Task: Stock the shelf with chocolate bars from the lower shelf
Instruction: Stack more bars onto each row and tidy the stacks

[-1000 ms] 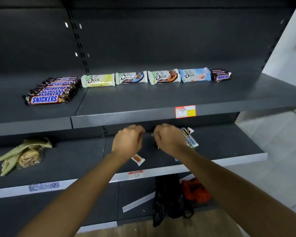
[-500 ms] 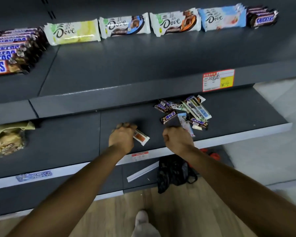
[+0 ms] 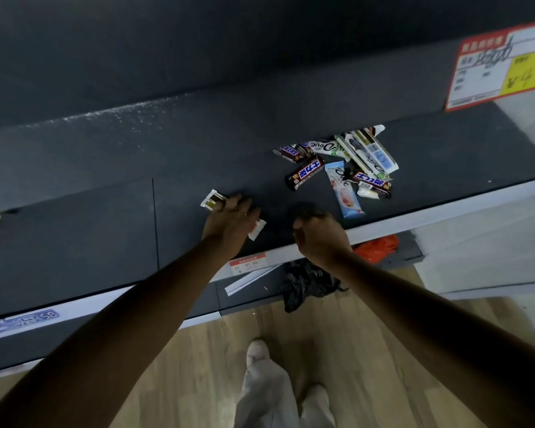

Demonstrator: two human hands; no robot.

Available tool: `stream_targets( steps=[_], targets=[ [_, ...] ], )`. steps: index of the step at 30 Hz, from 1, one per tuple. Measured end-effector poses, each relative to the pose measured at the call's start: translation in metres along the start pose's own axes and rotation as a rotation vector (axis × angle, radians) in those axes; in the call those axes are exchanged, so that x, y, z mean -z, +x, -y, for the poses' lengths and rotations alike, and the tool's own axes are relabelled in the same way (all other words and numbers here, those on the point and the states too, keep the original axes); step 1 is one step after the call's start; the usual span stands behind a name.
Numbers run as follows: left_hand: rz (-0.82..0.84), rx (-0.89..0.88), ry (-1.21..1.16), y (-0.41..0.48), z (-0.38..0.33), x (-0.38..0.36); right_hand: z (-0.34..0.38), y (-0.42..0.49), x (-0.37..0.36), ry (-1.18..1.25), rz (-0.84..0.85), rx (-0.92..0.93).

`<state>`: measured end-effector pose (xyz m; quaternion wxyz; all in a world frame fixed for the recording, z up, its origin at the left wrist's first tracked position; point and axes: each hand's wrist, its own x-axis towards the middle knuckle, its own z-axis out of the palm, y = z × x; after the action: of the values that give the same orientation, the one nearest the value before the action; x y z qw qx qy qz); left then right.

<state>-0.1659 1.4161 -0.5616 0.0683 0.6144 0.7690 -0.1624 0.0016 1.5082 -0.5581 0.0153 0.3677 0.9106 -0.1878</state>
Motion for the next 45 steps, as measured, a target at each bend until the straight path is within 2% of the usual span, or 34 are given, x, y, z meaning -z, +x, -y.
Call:
stream_targets(
  steps=[3, 7, 14, 19, 22, 27, 29, 33, 37, 39, 42, 45],
  targets=[
    [-0.006, -0.047, 0.069, 0.005, 0.003, -0.009, 0.0, 0.005, -0.008, 0.033, 0.008, 0.021],
    [-0.026, -0.065, 0.047, 0.008, 0.008, -0.01, 0.002, 0.009, -0.015, 0.049, -0.019, 0.021],
    [-0.005, -0.056, 0.086, 0.005, 0.011, -0.007, -0.035, 0.036, -0.005, -0.131, -0.197, -0.293],
    [-0.023, -0.073, 0.106, 0.0, 0.002, -0.007, -0.055, 0.046, -0.004, -0.086, -0.114, -0.49],
    [-0.044, -0.09, 0.111, -0.003, -0.003, -0.004, -0.061, 0.043, -0.008, -0.101, -0.106, -0.488],
    [-0.27, -0.096, 0.116, -0.009, -0.009, 0.0, -0.059, 0.039, -0.004, 0.008, -0.125, -0.555],
    [-0.328, -0.103, 0.04, -0.011, -0.013, 0.001, -0.058, 0.036, -0.003, 0.046, -0.076, -0.54],
    [-0.33, -0.036, -0.133, -0.022, -0.025, 0.013, -0.048, 0.018, 0.002, 0.063, 0.014, -0.344],
    [-0.283, 0.168, -0.61, -0.043, -0.039, 0.043, -0.039, -0.008, 0.018, 0.105, 0.064, -0.184],
    [-0.302, 0.244, -0.824, -0.052, -0.043, 0.056, -0.035, -0.025, 0.028, 0.197, 0.075, -0.162],
    [-0.404, 0.26, -1.042, -0.068, -0.05, 0.072, -0.03, -0.053, 0.046, 0.32, 0.042, -0.129],
    [-0.403, 0.275, -1.251, -0.084, -0.059, 0.09, -0.023, -0.076, 0.066, 0.35, 0.012, -0.036]
  ],
)
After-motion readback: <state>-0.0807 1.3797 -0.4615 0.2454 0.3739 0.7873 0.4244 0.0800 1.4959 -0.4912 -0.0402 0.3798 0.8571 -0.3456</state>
